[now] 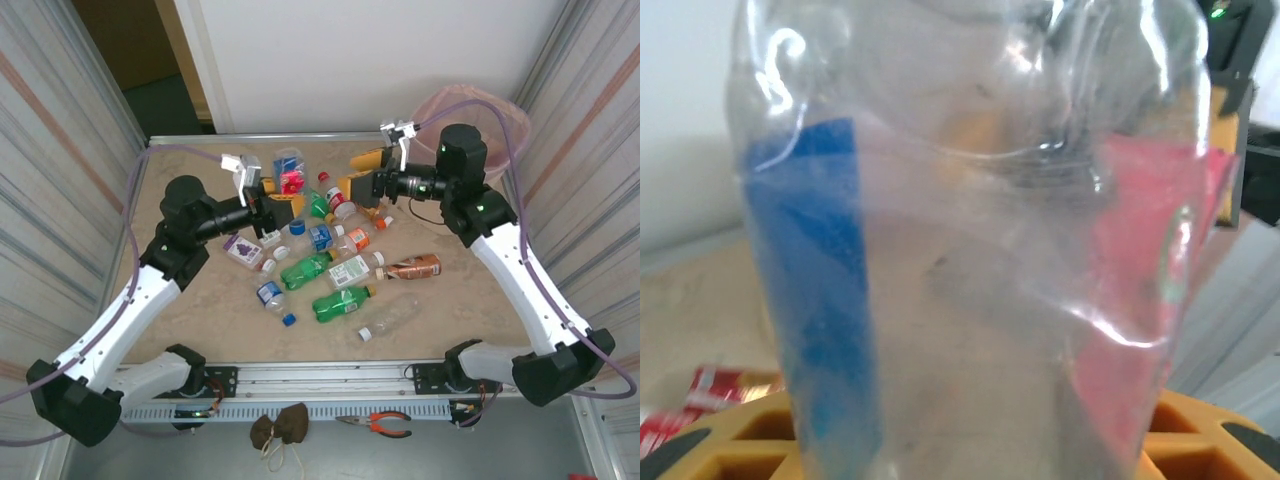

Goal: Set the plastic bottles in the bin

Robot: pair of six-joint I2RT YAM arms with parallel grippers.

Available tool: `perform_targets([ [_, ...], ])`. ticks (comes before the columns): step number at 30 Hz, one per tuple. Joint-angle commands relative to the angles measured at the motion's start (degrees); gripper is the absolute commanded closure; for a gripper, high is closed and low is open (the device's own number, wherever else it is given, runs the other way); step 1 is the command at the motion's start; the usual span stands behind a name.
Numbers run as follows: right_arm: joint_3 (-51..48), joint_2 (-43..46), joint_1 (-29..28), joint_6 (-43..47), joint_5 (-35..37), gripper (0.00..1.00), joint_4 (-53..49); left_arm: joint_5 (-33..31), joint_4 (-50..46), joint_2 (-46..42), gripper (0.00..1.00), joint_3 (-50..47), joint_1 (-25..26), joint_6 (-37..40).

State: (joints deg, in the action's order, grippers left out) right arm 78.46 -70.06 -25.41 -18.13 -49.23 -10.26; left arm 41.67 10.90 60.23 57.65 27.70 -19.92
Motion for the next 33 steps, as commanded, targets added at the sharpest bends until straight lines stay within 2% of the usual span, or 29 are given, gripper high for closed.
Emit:
perform_targets([
  [1, -0.2, 3.5, -4.2, 4.7, -2.5, 0.09, 7.1, 8.8, 10.3, 1.3, 0.54, 3.2, 0.4, -1.3],
  [6, 2.2, 3.8, -10.4, 9.4, 1.1, 0.07, 6.4, 13.6, 11.4, 2.9, 0.54, 6.3, 3.0, 0.4],
  [11, 4.1, 3.0, -12.2, 9.5, 4.4, 0.08, 6.1, 16.3, 11.6, 3.4, 0.54, 8.2, 5.8, 2.4],
  [15, 4.7, 2.8, -12.7, 9.6, 3.3, 0.09, 6.2, 17.4, 10.1, 3.6, 0.55, 9.4, 7.3, 4.4],
  [21, 6.1, 1.9, -13.9, 9.4, 0.5, 0.18, 5.4, 16.7, 7.7, 4.0, 0.54, 10.6, 8.3, 6.5],
  [33, 5.9, 2.0, -15.3, 9.5, 1.6, 0.34, 4.9, 16.2, 6.4, 5.1, 0.54, 11.6, 8.9, 7.7],
])
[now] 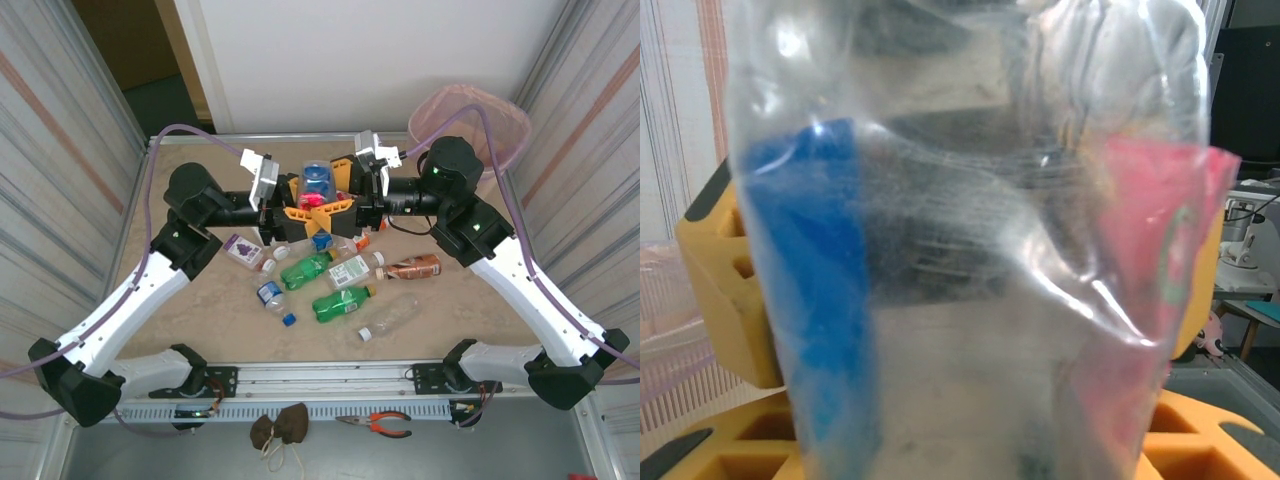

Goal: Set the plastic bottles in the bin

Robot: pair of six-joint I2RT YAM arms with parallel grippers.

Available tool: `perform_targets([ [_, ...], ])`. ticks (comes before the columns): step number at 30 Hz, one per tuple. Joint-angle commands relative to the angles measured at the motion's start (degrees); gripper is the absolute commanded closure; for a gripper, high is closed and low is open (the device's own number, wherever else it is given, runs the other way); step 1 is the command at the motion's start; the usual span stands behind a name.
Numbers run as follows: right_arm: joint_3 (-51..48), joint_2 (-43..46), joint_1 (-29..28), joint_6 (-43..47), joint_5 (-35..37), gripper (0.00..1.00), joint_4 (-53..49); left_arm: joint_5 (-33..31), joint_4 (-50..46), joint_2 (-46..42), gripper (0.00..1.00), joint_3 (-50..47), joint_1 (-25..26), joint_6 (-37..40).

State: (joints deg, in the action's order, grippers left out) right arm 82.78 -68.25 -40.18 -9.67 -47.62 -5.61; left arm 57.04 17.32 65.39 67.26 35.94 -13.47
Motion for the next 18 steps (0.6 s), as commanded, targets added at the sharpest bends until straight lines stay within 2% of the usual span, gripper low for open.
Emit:
perform_targets([
  [1, 1.5, 0.2, -0.5, 1.2, 0.1, 0.35, 0.3, 0.8, 0.0, -0.1, 0.54, 2.1, 0.6, 1.3],
  [10, 1.4, 0.6, -0.5, 2.3, 1.2, 0.44, -0.2, -0.9, -0.6, -0.4, 0.48, 1.7, 0.6, 1.9],
  [18, 1.8, 1.3, -0.1, 2.5, 5.2, 0.47, -0.5, -2.5, -1.6, -1.5, 0.29, 0.7, 0.6, 3.1],
])
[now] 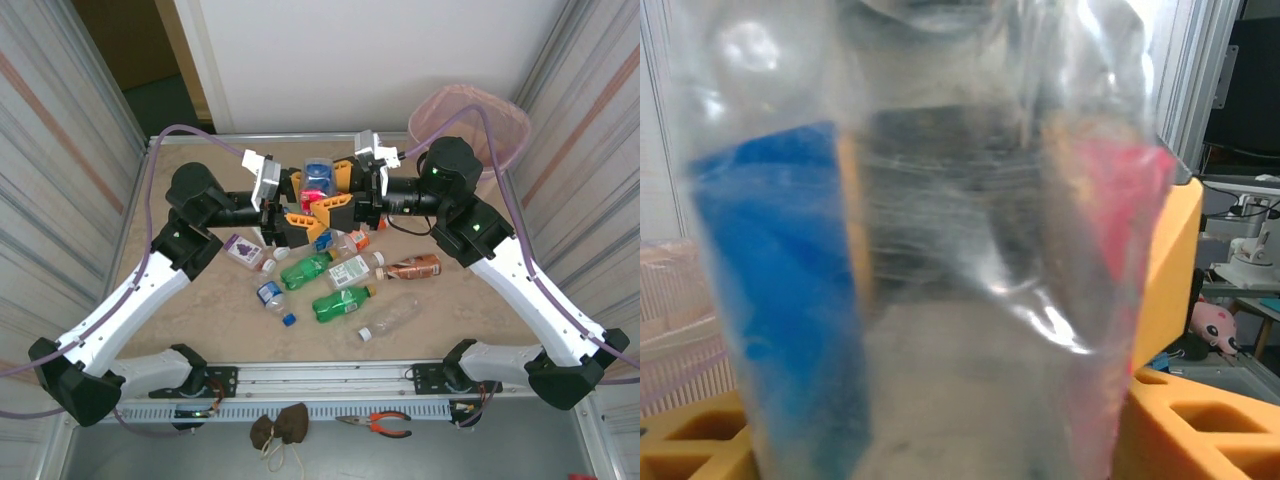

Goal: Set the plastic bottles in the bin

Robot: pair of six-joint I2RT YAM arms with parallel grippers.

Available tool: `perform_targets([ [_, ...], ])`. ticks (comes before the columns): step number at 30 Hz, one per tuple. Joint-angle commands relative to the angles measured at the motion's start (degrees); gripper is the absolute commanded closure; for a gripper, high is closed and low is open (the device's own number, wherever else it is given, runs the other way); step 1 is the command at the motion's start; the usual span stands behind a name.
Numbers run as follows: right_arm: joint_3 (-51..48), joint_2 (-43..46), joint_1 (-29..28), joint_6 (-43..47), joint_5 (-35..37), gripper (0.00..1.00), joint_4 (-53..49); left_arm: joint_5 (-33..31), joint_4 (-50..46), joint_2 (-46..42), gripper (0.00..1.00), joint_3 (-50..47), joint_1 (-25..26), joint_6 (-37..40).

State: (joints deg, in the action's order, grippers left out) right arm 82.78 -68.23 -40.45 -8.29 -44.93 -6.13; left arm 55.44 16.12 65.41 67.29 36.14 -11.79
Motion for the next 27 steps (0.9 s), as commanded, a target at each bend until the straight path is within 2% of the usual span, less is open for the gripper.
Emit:
perform_targets([
  [1, 1.8, 1.3, 0.5, 1.0, 3.2, 0.47, 0.1, -1.2, -0.7, -1.9, 0.28, 0.4, 0.5, 1.7],
  [8, 2.1, 2.6, 6.0, -1.0, 7.3, 0.50, -0.8, -7.3, -5.8, -5.5, 0.22, -2.2, 0.1, 5.0],
  [14, 3.2, 2.1, 16.0, -5.1, 11.2, 0.52, -3.1, -14.3, -11.0, -7.2, 0.22, -4.5, -0.4, 6.9],
  [19, 7.1, -1.0, 24.1, -6.7, 19.3, 0.55, -10.0, -16.5, -11.7, -7.2, 0.22, -5.6, -0.4, 6.7],
  [27, 15.8, -9.8, 35.5, -9.2, 33.4, 0.61, -21.4, -16.1, -11.5, -5.9, 0.22, -5.3, -0.4, 6.3],
])
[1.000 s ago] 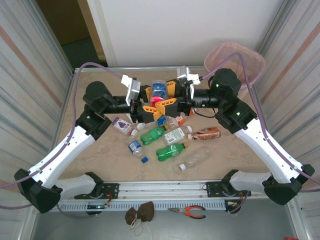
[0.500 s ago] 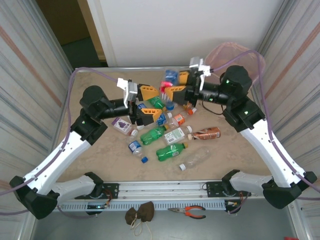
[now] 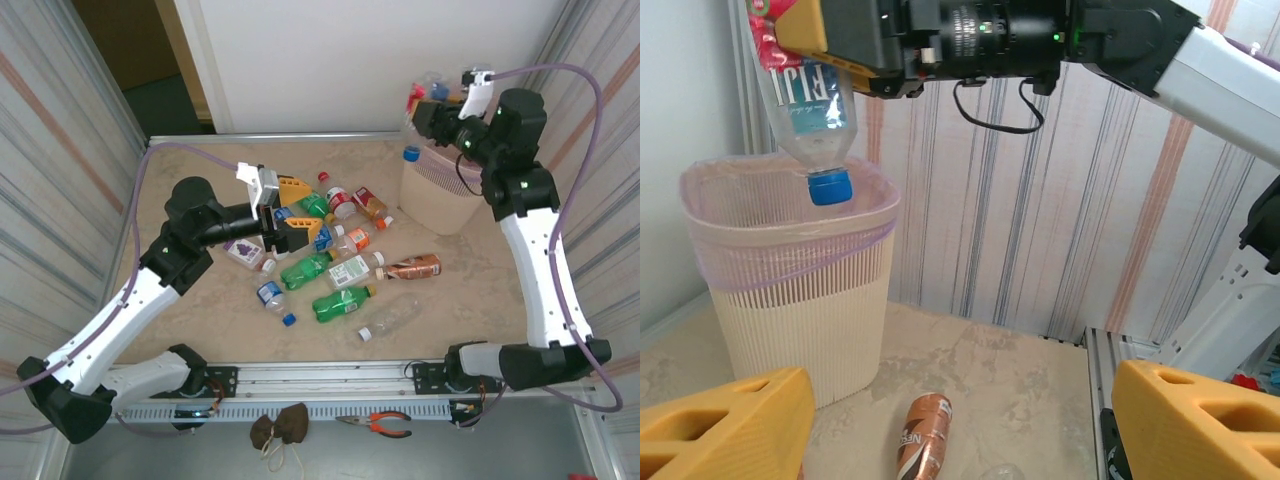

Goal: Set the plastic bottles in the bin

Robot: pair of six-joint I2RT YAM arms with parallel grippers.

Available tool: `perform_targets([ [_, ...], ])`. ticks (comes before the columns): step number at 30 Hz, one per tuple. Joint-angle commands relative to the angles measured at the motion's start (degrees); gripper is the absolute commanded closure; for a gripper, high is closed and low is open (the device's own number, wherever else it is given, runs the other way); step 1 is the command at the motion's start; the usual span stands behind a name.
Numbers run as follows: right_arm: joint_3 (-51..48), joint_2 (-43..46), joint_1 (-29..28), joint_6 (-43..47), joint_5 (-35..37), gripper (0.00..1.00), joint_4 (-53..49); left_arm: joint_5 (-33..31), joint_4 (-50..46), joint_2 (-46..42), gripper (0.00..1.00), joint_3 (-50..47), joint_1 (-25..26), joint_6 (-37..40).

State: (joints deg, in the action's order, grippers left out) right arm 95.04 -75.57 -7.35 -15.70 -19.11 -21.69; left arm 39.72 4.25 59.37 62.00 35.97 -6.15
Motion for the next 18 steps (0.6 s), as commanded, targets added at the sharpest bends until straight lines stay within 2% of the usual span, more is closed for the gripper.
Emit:
perform_targets([
  [1, 4.9, -3.9, 3.7, -1.8, 9.1, 0.61, -7.5, -0.3, 0.3, 0.3, 0.22, 0.0, -0.3, 0.7],
  [8, 14.8, -12.7, 9.4, 2.2, 16.6, 0.61, -16.8, -0.1, 0.5, 0.5, 0.22, -0.6, -0.3, 0.3],
  [12, 20.9, -18.9, 10.5, 5.9, 21.1, 0.61, -22.8, -0.1, 0.8, 0.8, 0.22, -0.8, -0.3, 0.0],
  [18, 29.3, -28.1, 10.5, 8.9, 24.0, 0.61, -31.7, -0.1, 1.0, 1.2, 0.22, -1.1, -0.3, -0.1],
])
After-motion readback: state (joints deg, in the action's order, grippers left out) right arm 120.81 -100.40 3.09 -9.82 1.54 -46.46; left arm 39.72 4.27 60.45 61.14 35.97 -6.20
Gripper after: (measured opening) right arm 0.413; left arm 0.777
